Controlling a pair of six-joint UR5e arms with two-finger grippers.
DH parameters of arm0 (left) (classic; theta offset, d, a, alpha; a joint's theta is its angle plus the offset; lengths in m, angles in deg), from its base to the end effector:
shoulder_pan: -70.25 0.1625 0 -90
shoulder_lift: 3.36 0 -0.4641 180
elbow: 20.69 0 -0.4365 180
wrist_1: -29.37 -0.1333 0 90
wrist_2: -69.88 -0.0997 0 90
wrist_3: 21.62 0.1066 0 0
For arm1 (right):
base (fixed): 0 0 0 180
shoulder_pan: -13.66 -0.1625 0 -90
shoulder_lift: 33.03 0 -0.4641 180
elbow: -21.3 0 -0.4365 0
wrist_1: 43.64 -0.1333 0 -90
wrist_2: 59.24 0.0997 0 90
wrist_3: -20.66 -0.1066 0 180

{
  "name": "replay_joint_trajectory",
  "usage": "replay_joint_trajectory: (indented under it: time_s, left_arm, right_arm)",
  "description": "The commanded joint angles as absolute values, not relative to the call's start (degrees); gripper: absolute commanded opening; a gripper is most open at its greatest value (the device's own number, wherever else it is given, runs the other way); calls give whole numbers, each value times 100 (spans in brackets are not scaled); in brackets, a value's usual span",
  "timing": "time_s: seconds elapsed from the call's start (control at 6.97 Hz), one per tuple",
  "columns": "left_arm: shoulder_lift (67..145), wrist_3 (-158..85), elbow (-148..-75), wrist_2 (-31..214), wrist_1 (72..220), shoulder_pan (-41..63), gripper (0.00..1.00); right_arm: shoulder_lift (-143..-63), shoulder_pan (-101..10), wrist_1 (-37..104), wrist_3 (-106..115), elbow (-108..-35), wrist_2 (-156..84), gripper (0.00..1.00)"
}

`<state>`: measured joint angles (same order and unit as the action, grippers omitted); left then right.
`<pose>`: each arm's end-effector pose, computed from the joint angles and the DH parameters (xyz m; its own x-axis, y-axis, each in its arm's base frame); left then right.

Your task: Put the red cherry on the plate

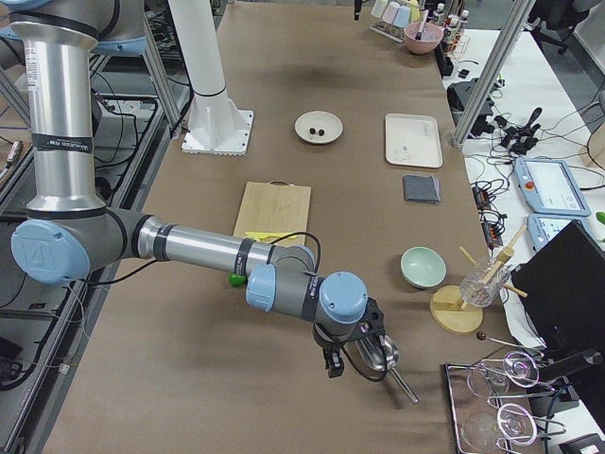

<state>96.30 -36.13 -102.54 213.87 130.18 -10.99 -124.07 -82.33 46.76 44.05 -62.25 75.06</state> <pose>0.0487 -0.6249 0.6485 0.5744 0.0099 -0.8185 -0.0050 1.0000 0.0086 0.1120 -0.5037 0.7727 0.6851 -0.2350 0.6894 0.1837 0.9717 0.1486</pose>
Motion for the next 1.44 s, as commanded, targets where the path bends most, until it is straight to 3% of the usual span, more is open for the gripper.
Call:
replay_joint_trajectory:
  time_s: [0.0,1.29]
  left_arm:
    - [9360,-3612,-10374,20992,13018,-1455,98]
    - [9104,-3208,-10428,20611,13001,-1509,98]
  right_arm:
    - [-12443,-8249,4609,4342,-6272,7471,100]
    - [-12417,-8249,4618,4342,-6377,7330,100]
